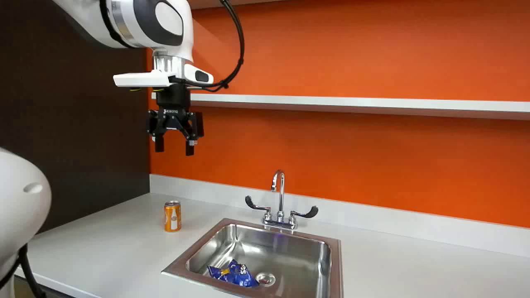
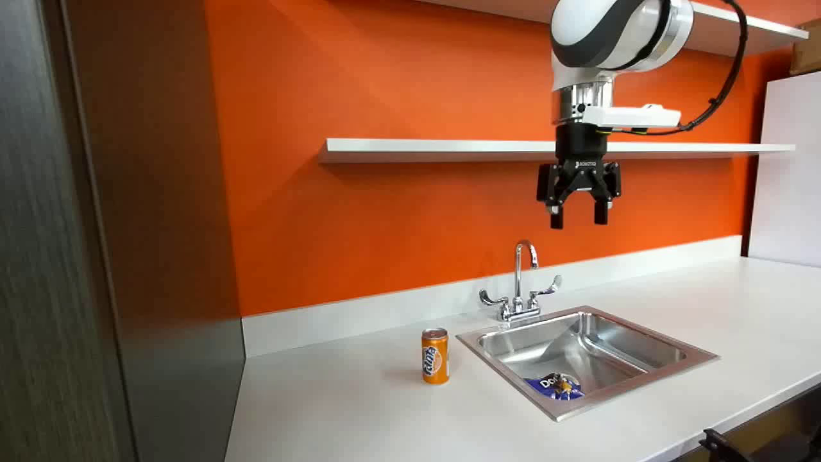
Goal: Remove the packet of doritos from the sink and place it on the counter top
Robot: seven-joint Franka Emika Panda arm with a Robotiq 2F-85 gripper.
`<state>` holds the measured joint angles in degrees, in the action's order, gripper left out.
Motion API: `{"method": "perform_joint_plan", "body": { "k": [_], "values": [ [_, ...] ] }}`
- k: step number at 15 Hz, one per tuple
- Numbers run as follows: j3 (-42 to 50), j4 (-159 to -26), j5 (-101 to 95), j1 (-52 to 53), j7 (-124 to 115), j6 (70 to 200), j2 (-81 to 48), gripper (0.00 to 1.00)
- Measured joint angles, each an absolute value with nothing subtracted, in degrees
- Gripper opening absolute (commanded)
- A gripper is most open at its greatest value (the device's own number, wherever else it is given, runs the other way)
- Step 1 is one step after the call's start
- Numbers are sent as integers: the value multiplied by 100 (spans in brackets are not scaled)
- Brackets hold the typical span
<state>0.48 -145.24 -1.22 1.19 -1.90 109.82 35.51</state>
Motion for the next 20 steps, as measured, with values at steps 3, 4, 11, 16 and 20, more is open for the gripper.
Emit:
{"method": "perform_joint_plan", "body": {
  "k": [3,4,11,16,20],
  "values": [
    [48,-14527,-122,119,-190,10982,3550,100],
    [48,-14527,-122,119,-190,10982,3550,100],
    [48,-14528,-122,119,-190,10982,3549,100],
    [129,-14529,-123,68,-199,11133,3414,100],
    [387,-14529,-128,-175,-199,11612,3047,100]
  ]
}}
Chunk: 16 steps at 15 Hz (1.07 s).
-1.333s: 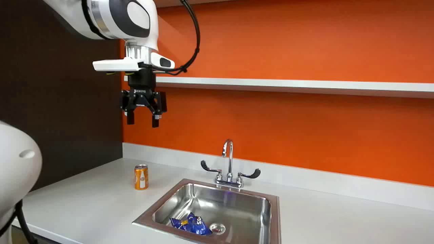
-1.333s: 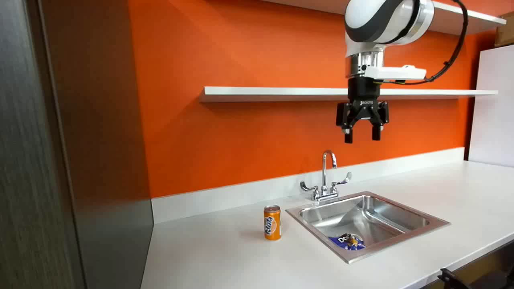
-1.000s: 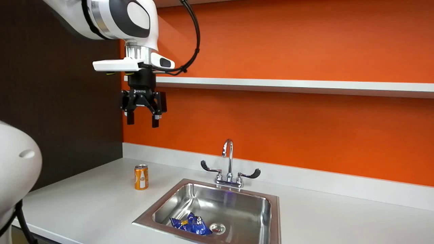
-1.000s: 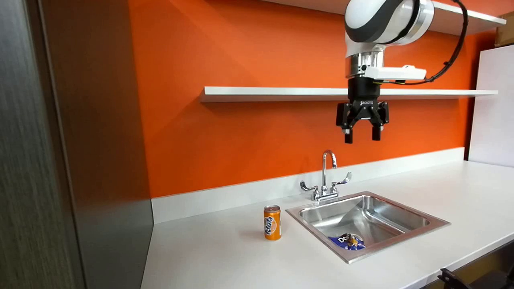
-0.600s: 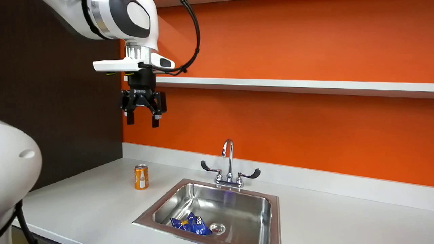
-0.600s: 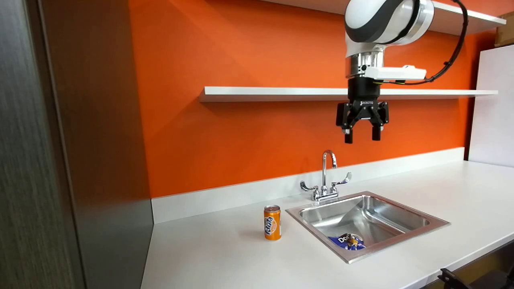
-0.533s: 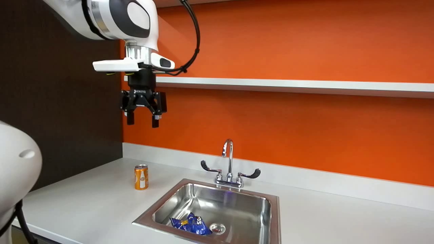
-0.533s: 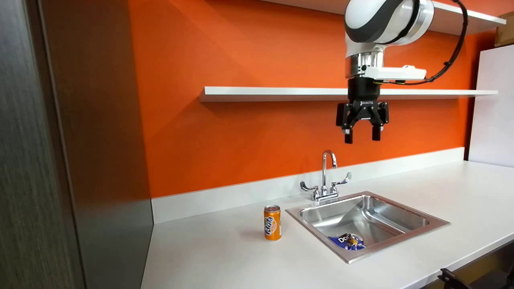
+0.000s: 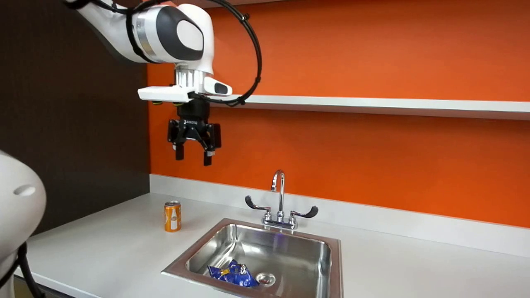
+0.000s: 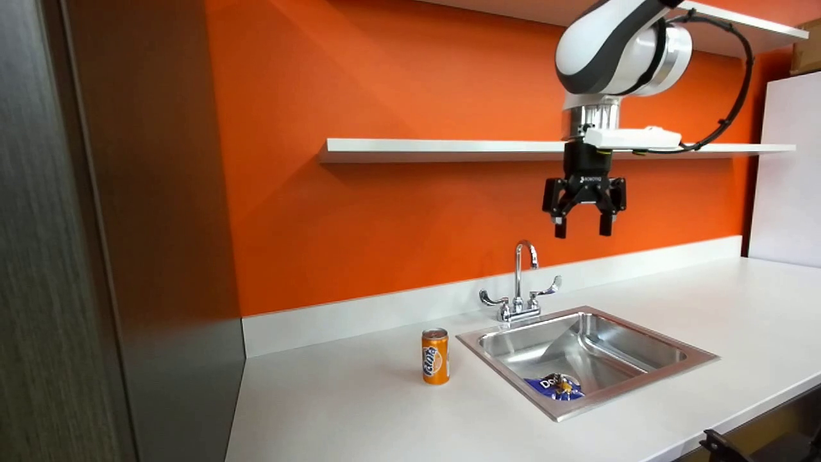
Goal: Remove the packet of doritos from the sink and place it on the counter top
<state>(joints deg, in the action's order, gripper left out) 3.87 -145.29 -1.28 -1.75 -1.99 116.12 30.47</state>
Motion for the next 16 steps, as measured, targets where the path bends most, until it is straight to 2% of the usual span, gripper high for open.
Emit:
{"method": "perform_joint_plan", "body": {
  "k": [16],
  "values": [
    [663,-13723,-114,-392,-198,13711,-137,100]
  ]
}}
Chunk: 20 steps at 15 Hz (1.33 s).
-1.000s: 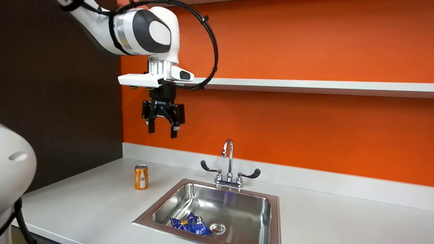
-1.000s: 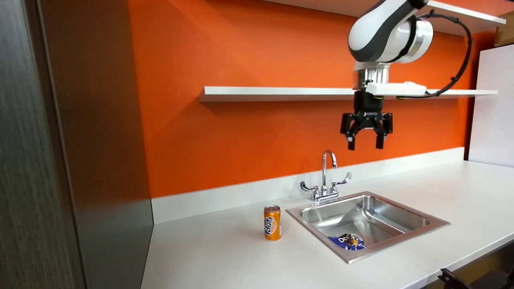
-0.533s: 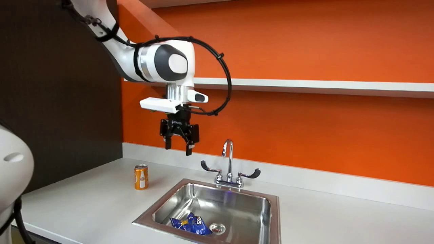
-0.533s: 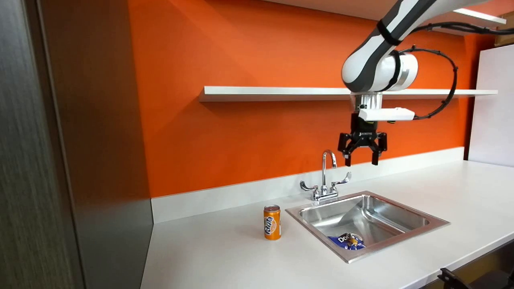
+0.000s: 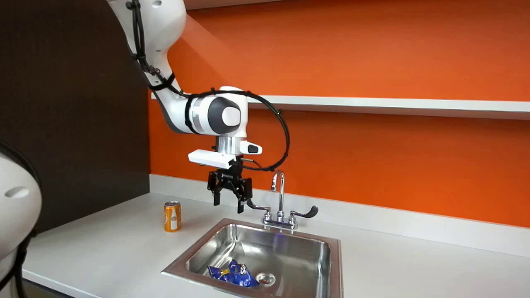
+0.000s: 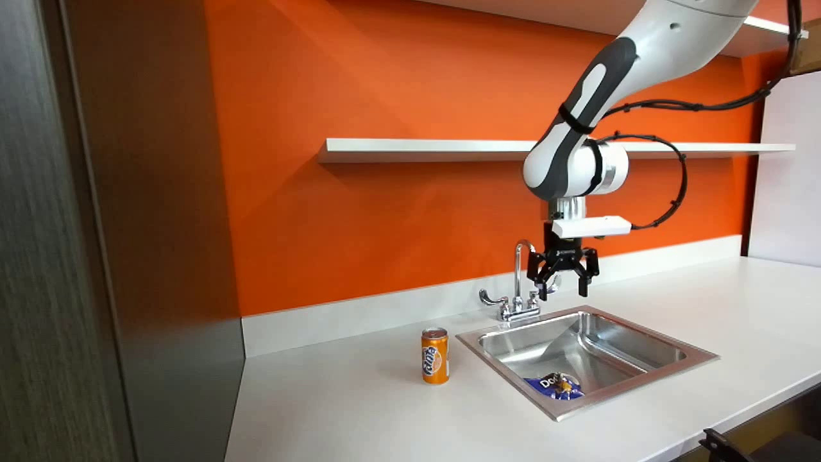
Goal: Remove the packet of doritos from the sink and place it on the counter top
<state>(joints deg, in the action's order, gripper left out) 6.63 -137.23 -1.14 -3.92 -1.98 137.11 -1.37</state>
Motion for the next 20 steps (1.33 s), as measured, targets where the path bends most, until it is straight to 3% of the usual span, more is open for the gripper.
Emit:
{"method": "perform_joint_plan", "body": {
  "k": [20],
  "values": [
    [581,-12898,205,-374,-657,14256,-2244,100]
  ]
}}
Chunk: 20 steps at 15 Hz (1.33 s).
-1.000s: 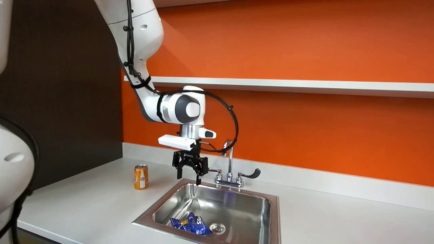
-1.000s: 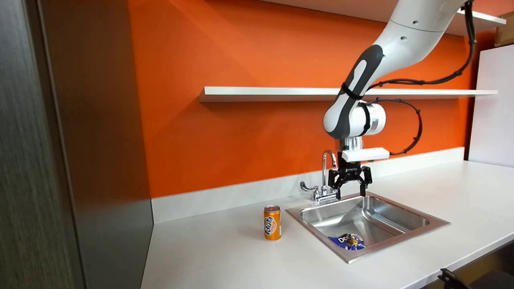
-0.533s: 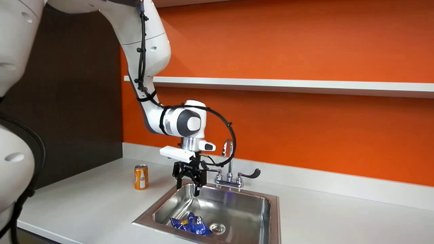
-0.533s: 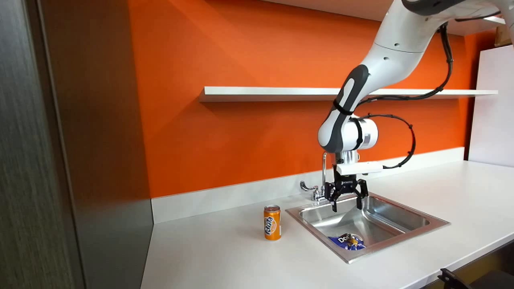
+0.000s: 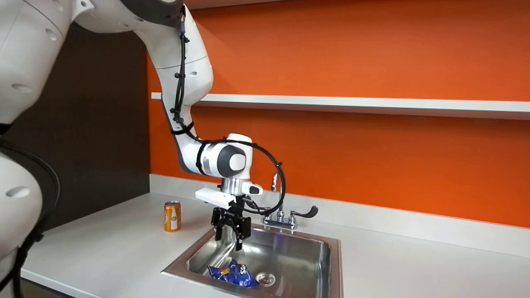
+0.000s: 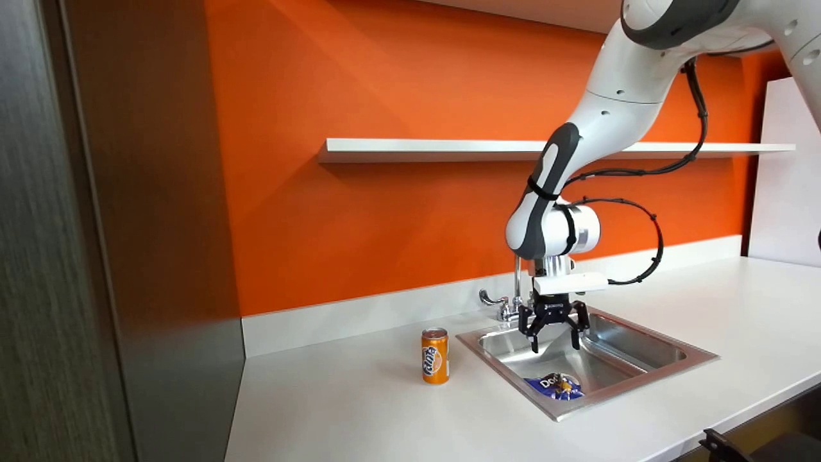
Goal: Remove the packet of doritos from the sink and place it on the counter top
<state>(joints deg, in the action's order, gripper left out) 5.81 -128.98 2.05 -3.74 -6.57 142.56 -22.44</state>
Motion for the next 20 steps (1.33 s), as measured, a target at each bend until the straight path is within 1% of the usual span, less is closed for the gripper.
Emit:
{"method": "perform_joint_plan", "body": {
  "k": [20],
  "values": [
    [776,-12525,189,-247,-1208,14432,-3155,100]
  ]
}}
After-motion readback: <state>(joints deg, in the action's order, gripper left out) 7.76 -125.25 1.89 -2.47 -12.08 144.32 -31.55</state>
